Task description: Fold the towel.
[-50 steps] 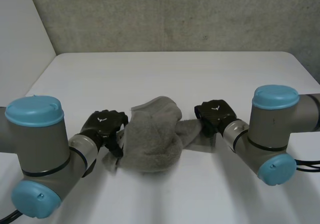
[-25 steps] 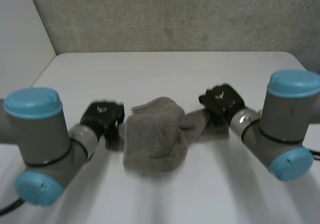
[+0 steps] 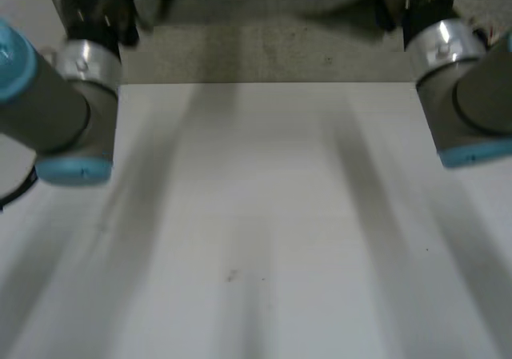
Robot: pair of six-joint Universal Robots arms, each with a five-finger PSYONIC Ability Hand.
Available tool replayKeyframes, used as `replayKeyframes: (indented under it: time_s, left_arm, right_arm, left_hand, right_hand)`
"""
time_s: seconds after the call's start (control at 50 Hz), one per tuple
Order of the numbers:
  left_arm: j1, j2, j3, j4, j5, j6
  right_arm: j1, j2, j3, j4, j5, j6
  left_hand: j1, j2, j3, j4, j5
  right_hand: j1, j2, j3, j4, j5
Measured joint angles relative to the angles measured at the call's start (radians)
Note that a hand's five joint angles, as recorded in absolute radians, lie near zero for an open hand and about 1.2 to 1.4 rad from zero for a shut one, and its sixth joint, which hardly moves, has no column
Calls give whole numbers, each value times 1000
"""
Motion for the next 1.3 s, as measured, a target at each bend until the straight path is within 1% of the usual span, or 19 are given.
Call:
replayKeyframes:
  time_s: [0.16,0.26,0.4,0.54,0.68,0.8,0.84,0.86,0.88,0.9,0.92,0.94,0.96,1.0,1.04,1.14,1.3]
  left_arm:
    - [7,-49,-266,0,79,1]
    - [27,-60,-367,-1,112,4]
    - [67,-24,-448,-14,119,3]
    - [77,40,-499,-32,116,-1]
    - [57,85,-546,-71,115,-26]
    - [4,123,-575,-121,116,-96]
    - [-12,133,-581,-130,116,-115]
    - [-20,138,-585,-134,117,-124]
    - [-26,141,-586,-136,117,-128]
    - [-28,142,-587,-137,117,-130]
    - [-30,144,-587,-138,117,-132]
    - [-31,144,-586,-138,117,-132]
    - [-31,144,-585,-137,117,-132]
    - [-28,143,-581,-135,117,-131]
    - [-23,139,-575,-131,117,-129]
    - [0,120,-546,-116,117,-126]
    - [70,24,-447,-97,127,-123]
  right_arm:
    - [-57,45,183,119,-13,-9]
    - [-110,56,265,149,-16,-35]
    - [-172,37,344,155,-16,-59]
    - [-204,5,394,156,-15,-61]
    - [-215,-24,428,170,-19,-60]
    - [-209,-29,426,196,-29,-60]
    - [-207,-25,418,201,-31,-62]
    - [-207,-21,410,203,-31,-63]
    - [-209,-17,401,205,-29,-65]
    - [-210,-13,394,207,-28,-67]
    - [-215,-6,382,212,-24,-71]
    - [-219,-2,375,216,-21,-74]
    - [-229,7,360,227,-15,-80]
    - [-251,20,333,256,-4,-90]
    - [-270,28,312,290,5,-97]
    - [-301,27,282,387,13,-101]
    - [-288,-68,293,497,10,-37]
  left_hand:
    - [8,0,0,0,3]
    - [8,0,0,0,5]
    - [15,0,0,0,6]
    - [15,0,0,0,6]
    - [15,0,0,0,6]
    - [15,0,0,0,6]
    - [-123,-149,-147,-150,-137]
    - [-296,-322,-318,-298,-286]
    - [-453,-478,-475,-478,-471]
    - [-531,-556,-552,-556,-550]
    - [-617,-639,-637,-629,-625]
    - [-651,-675,-674,-675,-669]
    - [-697,-721,-715,-717,-713]
    - [-729,-752,-750,-752,-747]
    - [-746,-770,-769,-771,-765]
    - [-756,-781,-779,-781,-776]
    - [-755,-778,-777,-778,-769]
  right_hand:
    - [0,0,0,0,0]
    - [0,0,0,0,0]
    - [9,0,0,0,6]
    - [9,0,0,0,6]
    - [9,0,0,0,6]
    - [9,0,0,0,6]
    - [9,0,0,0,6]
    - [-54,-62,-64,-63,-66]
    - [-243,-236,-235,-232,-242]
    - [-344,-359,-354,-350,-367]
    - [-564,-560,-551,-545,-574]
    - [-643,-658,-647,-622,-656]
    - [-833,-850,-838,-831,-882]
    - [-1034,-1046,-1049,-1044,-1085]
    - [-1084,-1086,-1097,-1079,-1114]
    - [-1098,-1088,-1100,-1079,-1114]
    - [-1098,-1088,-1100,-1079,-1114]
